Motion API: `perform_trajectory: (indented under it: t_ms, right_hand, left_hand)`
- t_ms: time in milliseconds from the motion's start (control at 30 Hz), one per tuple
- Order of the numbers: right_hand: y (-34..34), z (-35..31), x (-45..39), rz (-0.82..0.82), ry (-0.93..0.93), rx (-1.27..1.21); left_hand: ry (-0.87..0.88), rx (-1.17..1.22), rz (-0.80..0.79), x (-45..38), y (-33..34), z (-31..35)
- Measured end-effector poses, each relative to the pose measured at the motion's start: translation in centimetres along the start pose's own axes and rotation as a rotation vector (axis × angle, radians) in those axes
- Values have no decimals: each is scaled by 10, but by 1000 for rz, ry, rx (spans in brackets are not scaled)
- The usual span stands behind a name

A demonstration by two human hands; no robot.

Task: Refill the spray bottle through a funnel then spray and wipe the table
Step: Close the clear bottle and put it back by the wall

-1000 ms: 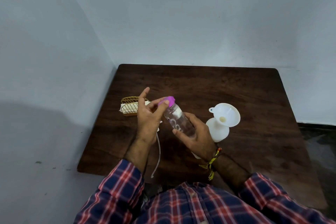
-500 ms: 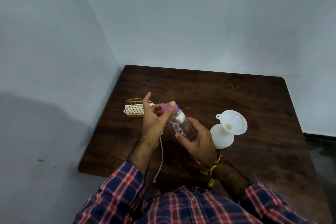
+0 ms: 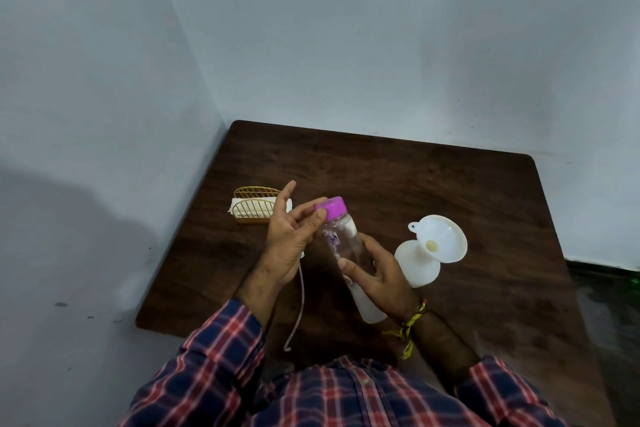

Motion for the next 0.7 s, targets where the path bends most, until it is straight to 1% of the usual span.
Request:
perform_trajectory:
  t_ms: [67,133,233,267,300,367,433,500,533,633,700]
  right_hand:
    - [-2,1,-2,-6,5,-12]
    - [-3,1,-4,-8,2,2]
    - [-4,-4,-5,32,-11,29]
    - [-4,-5,-6,52,-16,43]
    - [-3,-6,-5,62,-24,60]
    - [-2,-7,-6,57,-35,102]
    - [0,-10,-6,23,-46,106]
    - [2,-12,-6,-19,-57,32]
    - [3,-14,-6,-39,-56,-9]
    - [7,-12,-6,-106,-47,-98]
    - [11,-9,-5,-137,-35,-119]
  left_hand:
    - [67,-21,83,1,-6,1]
    - [132,-89,159,2,-10,2]
    - [248,-202,367,11,-20,10]
    - [282,-233,399,15,-17,14]
    - [300,-296,400,19,-11,18]
    - [273,-437,356,22,5,20]
    - [239,-464,316,18,11,20]
    - [213,-379,234,11,12,19]
    - [186,-304,168,8,15,18]
    - [17,-93,-62,2,22,9]
    - [-103,15,-173,3,27,4]
Point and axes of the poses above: each hand's wrist, its own x-axis away from the middle knuckle, its own y-axis out of the palm, z = x × y, the point moved 10 cm from there along -x, towards the middle knuckle, and after that the axes turned 11 degrees about x, right-handed, at the moved point
